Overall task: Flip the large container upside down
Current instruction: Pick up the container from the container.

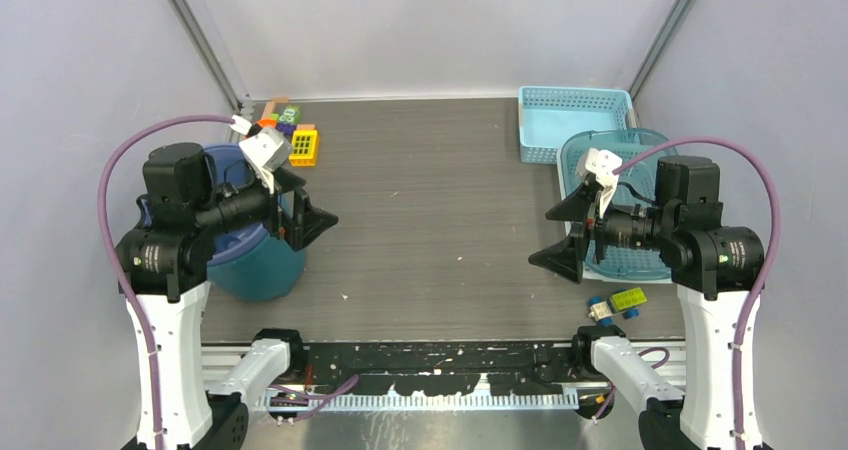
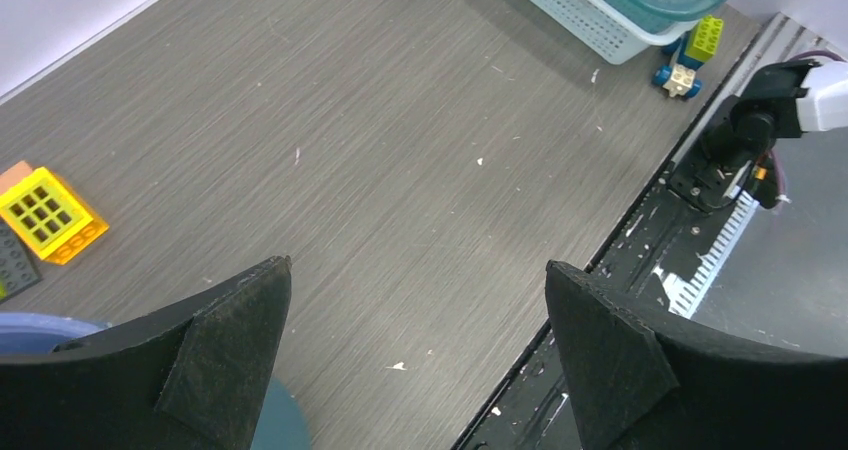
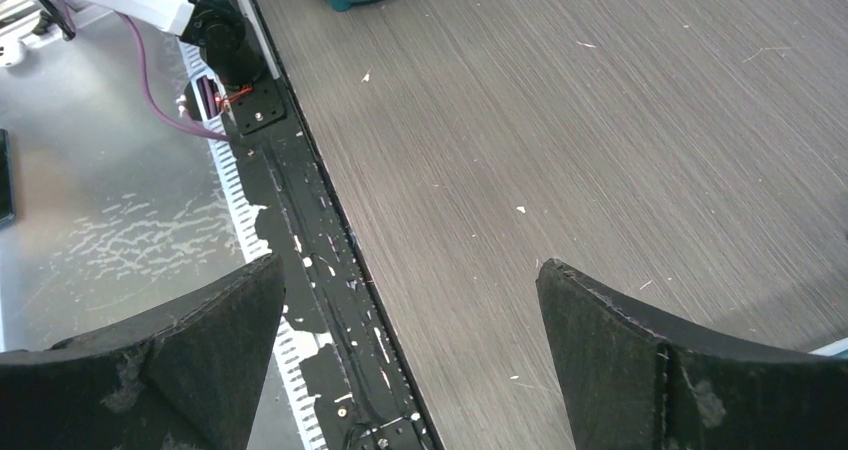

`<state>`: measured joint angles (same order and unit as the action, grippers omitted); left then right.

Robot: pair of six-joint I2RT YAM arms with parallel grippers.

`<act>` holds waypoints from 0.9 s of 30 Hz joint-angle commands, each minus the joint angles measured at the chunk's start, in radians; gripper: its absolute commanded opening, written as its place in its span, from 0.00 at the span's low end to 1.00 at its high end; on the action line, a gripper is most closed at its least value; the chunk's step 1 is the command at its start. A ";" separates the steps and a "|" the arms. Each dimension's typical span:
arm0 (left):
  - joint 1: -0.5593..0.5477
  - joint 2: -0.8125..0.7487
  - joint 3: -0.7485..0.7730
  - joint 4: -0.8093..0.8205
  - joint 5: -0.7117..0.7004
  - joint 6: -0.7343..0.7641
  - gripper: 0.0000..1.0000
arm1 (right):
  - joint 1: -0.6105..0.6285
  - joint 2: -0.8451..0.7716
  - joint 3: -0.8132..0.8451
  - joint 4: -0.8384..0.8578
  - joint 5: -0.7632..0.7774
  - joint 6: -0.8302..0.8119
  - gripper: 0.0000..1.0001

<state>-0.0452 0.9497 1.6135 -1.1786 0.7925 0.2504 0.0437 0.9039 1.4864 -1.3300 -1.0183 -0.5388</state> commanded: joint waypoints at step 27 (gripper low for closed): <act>0.005 0.075 -0.017 0.012 -0.545 0.034 1.00 | 0.007 -0.016 -0.260 0.421 0.228 0.272 1.00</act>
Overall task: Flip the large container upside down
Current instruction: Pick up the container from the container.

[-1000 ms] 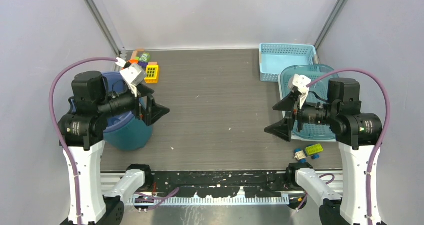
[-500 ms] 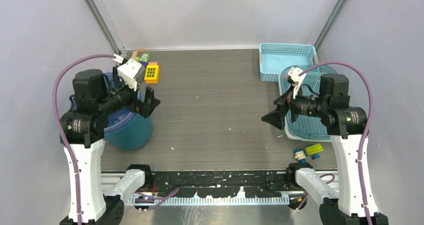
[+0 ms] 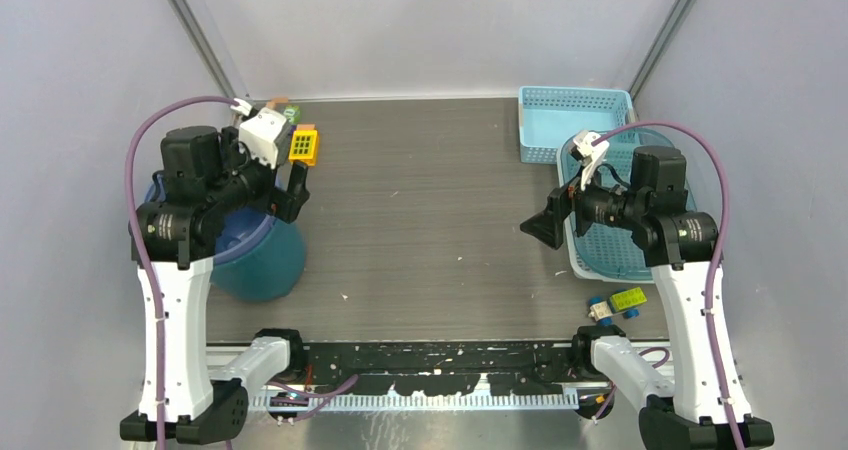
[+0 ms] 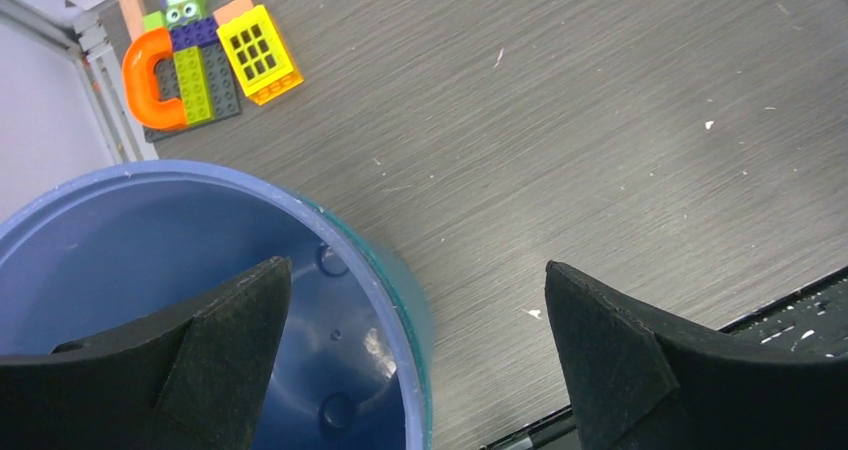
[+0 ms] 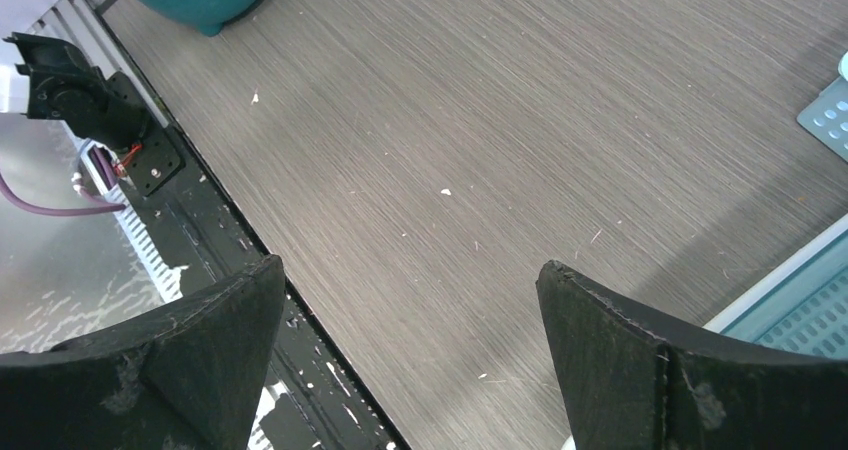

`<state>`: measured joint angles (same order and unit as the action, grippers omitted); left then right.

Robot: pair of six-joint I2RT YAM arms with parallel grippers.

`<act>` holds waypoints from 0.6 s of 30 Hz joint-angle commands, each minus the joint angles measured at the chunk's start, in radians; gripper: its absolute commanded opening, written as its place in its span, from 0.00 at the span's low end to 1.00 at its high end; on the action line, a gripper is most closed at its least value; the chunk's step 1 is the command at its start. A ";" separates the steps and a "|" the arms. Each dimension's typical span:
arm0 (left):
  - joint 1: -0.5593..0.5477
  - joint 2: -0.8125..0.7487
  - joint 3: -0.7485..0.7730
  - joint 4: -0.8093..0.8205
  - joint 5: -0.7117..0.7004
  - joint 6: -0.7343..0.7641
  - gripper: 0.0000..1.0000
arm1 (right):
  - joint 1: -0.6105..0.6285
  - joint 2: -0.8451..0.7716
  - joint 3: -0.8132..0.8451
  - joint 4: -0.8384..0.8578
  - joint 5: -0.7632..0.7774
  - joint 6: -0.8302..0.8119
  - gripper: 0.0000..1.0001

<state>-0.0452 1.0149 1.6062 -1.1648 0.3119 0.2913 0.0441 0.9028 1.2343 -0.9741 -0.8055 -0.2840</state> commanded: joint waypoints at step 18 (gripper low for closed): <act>0.002 -0.023 -0.118 -0.078 -0.161 0.014 0.76 | 0.017 -0.017 -0.038 0.087 0.019 0.023 1.00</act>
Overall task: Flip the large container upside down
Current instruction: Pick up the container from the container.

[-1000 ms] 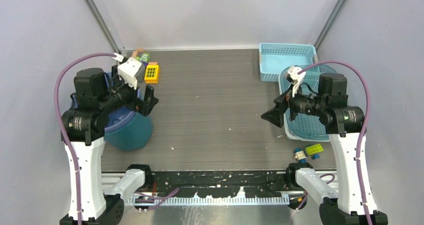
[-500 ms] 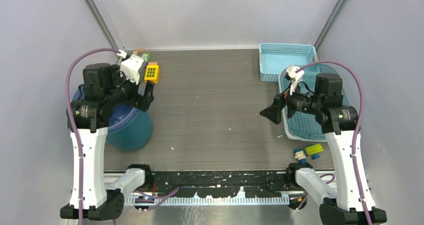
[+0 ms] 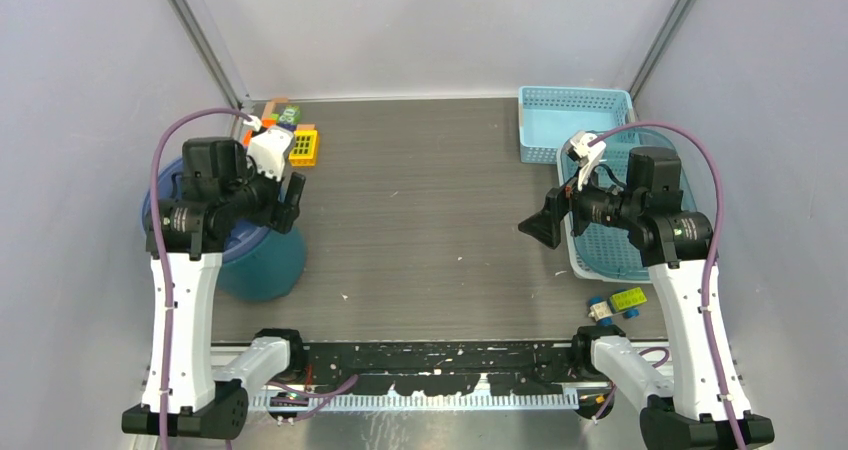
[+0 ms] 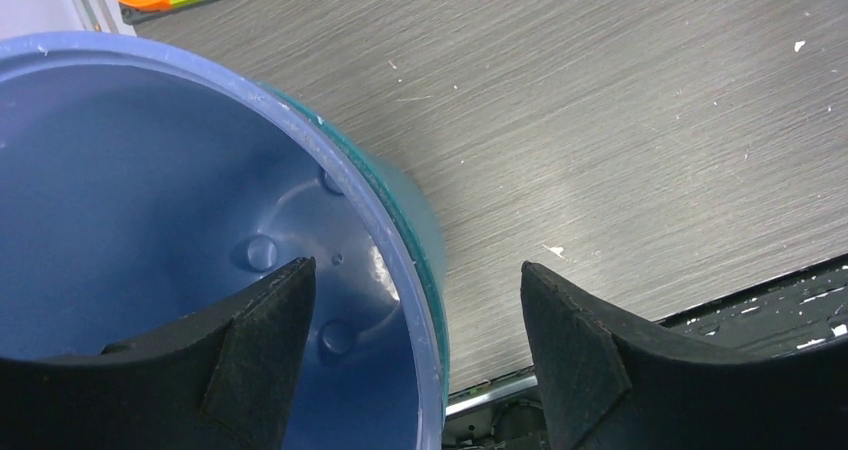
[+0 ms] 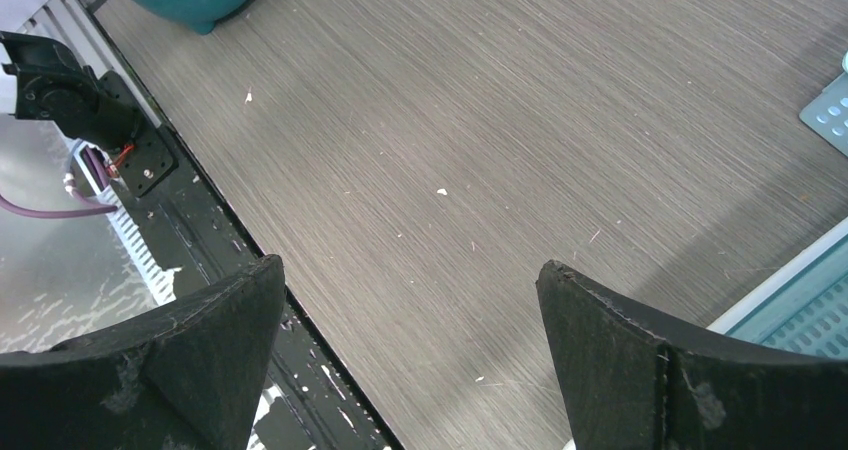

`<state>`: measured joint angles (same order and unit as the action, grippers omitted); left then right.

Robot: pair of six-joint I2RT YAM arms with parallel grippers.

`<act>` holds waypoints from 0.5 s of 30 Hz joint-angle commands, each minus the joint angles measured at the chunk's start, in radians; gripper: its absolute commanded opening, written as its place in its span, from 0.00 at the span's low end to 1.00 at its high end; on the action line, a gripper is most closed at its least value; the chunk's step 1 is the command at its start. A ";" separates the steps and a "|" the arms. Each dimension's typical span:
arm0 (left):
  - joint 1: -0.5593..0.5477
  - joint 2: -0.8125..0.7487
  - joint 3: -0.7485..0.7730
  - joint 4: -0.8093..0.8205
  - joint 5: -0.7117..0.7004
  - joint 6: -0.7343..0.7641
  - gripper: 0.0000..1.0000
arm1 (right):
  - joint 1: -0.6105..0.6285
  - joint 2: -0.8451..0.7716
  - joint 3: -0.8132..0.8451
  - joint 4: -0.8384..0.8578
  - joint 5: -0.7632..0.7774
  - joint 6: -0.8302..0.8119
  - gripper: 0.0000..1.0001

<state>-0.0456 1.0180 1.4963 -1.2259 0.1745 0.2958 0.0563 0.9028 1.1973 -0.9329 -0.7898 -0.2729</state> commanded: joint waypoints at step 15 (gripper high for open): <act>0.001 -0.036 -0.010 -0.041 -0.061 0.017 0.41 | 0.007 -0.015 -0.004 0.048 0.004 0.012 1.00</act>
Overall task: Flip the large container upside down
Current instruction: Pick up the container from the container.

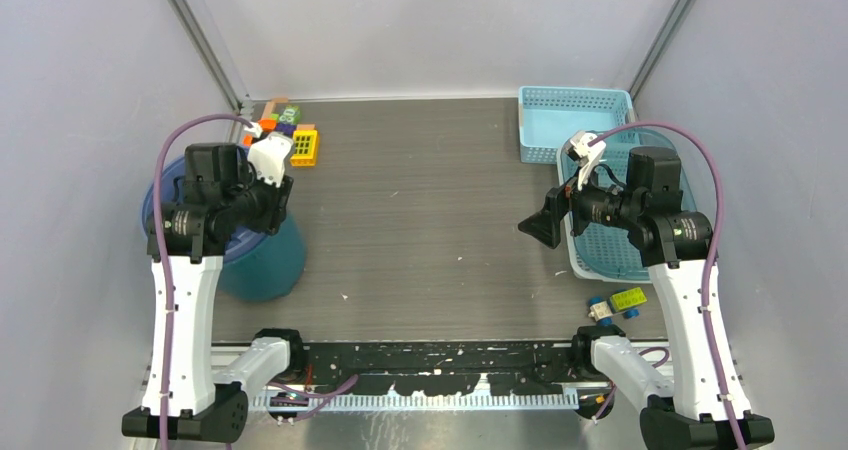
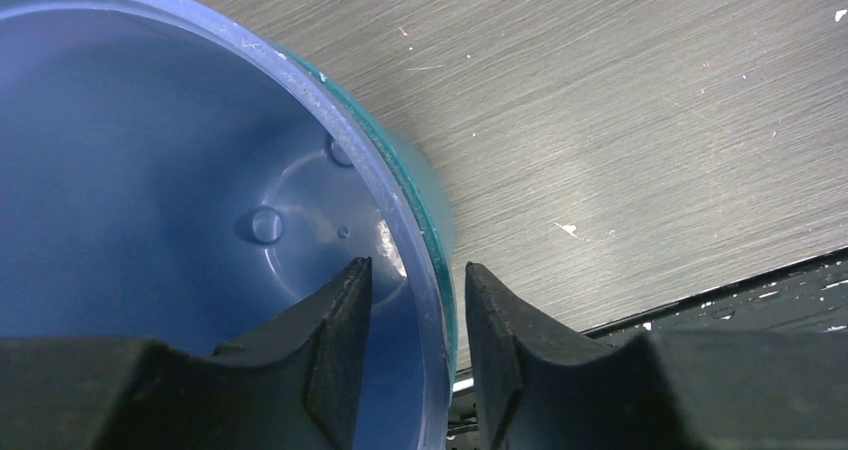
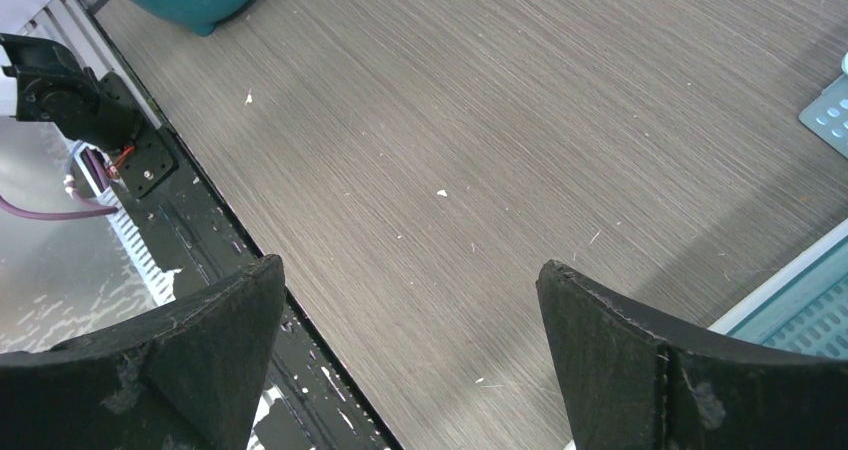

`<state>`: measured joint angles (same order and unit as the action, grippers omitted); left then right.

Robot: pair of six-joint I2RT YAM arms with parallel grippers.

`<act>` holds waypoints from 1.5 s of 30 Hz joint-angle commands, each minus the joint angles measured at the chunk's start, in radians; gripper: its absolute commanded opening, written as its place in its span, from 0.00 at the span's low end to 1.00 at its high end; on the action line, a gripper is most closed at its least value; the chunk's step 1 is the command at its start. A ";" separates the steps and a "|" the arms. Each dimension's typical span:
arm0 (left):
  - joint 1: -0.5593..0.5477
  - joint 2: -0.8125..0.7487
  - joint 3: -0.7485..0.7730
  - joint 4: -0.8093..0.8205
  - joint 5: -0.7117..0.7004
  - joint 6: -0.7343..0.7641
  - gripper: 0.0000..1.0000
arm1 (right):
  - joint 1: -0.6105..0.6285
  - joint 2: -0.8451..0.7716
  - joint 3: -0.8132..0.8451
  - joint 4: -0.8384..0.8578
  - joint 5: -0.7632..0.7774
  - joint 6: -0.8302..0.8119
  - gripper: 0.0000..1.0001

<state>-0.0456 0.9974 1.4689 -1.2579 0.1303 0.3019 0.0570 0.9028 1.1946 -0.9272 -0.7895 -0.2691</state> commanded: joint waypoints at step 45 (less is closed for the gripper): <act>0.001 -0.100 0.163 0.135 -0.070 0.100 0.00 | 0.007 -0.019 -0.003 0.048 0.004 0.009 1.00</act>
<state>-0.0448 0.9207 1.5509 -1.2770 0.1013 0.3313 0.0597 0.8989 1.1908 -0.9195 -0.7895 -0.2653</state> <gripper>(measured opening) 0.071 0.996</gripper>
